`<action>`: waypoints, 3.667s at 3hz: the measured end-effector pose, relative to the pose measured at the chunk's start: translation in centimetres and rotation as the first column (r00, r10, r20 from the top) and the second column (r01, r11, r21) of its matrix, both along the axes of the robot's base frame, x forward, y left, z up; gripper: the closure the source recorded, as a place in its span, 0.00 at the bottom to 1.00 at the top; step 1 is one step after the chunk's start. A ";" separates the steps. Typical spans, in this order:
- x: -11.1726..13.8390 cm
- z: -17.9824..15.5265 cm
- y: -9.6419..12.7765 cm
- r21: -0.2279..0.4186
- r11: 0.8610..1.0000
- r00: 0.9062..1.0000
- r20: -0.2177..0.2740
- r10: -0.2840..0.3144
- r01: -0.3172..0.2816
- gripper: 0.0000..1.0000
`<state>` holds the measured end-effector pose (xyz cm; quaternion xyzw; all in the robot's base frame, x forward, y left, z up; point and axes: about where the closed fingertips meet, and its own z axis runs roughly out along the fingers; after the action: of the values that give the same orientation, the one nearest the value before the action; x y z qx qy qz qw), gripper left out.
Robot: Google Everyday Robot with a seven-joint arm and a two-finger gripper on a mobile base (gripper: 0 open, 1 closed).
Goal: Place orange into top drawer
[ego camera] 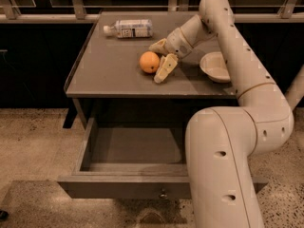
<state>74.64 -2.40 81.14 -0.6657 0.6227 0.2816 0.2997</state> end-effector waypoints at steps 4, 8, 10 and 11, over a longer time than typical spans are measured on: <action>-0.1 3.5 1.7 0.038 0.999 0.999 0.043 0.020 -0.022 1.00; -3.1 7.8 -1.1 0.026 0.998 0.999 0.010 -0.053 0.053 1.00; -10.1 18.1 -9.4 0.059 0.951 0.935 0.173 -0.311 0.305 1.00; -14.2 21.0 -9.7 0.186 0.936 0.895 0.286 -0.342 0.299 1.00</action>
Offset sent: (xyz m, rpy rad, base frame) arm -0.0426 0.0345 0.0506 -0.0626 -0.0803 0.0366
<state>60.48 -12.06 102.18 -0.5677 0.6475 0.1609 0.4822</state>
